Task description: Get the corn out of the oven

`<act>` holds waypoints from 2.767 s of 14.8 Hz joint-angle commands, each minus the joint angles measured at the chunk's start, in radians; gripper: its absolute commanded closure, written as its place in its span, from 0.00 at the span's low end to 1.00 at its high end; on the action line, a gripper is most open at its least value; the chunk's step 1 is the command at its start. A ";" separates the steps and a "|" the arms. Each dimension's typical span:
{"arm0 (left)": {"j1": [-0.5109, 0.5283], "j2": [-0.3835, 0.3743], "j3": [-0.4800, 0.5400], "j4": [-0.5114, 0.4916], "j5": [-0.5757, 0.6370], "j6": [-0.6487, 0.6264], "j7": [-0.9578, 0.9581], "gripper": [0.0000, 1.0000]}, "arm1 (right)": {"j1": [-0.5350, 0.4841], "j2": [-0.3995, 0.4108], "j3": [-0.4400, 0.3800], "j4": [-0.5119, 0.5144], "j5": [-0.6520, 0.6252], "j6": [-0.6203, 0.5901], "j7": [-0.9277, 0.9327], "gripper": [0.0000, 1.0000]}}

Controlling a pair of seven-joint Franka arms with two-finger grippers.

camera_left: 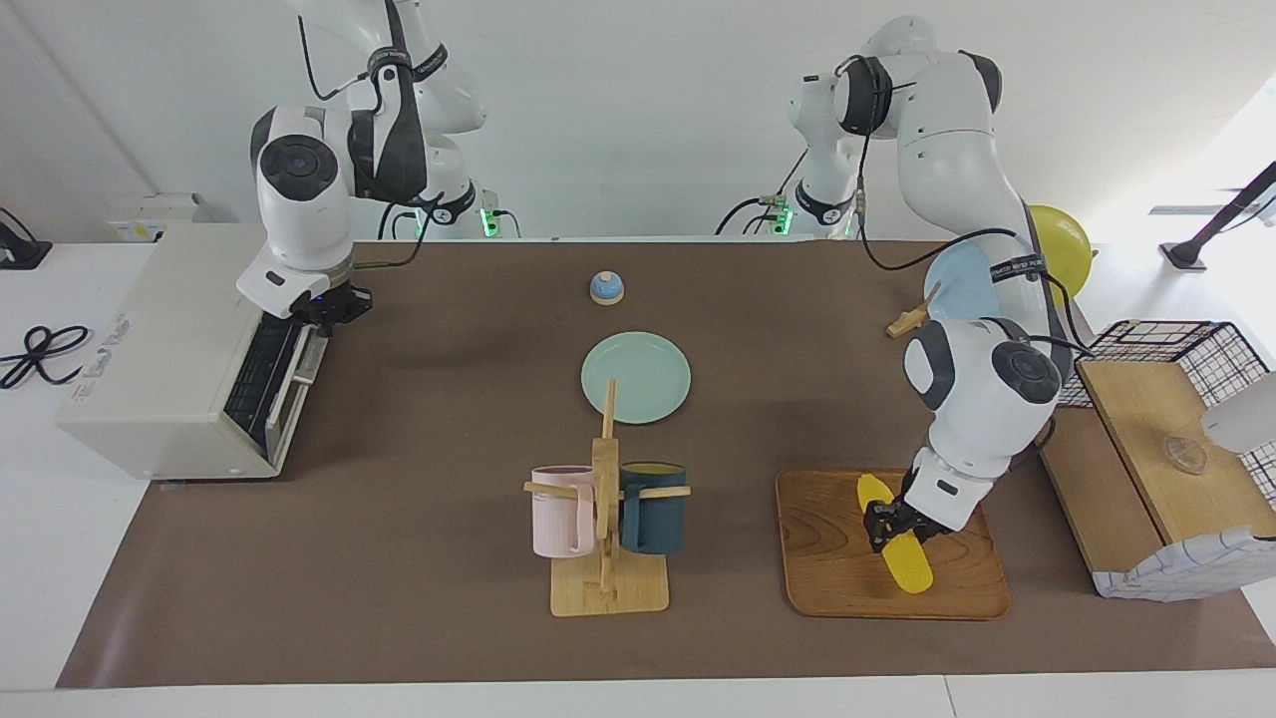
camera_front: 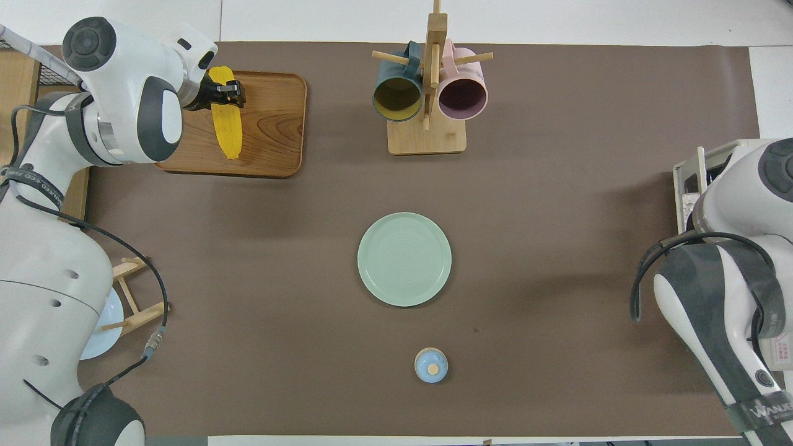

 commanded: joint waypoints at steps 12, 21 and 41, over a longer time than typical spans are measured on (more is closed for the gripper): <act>-0.007 0.019 0.002 -0.007 0.045 0.040 0.046 1.00 | -0.097 -0.010 -0.006 0.020 -0.038 0.033 -0.206 1.00; -0.006 -0.025 0.002 -0.002 0.041 -0.038 0.060 0.00 | -0.075 -0.033 0.008 0.112 -0.026 -0.075 -0.216 1.00; 0.007 -0.511 0.061 -0.080 0.162 -0.723 0.051 0.00 | -0.015 0.036 0.010 0.413 0.338 -0.335 -0.037 0.00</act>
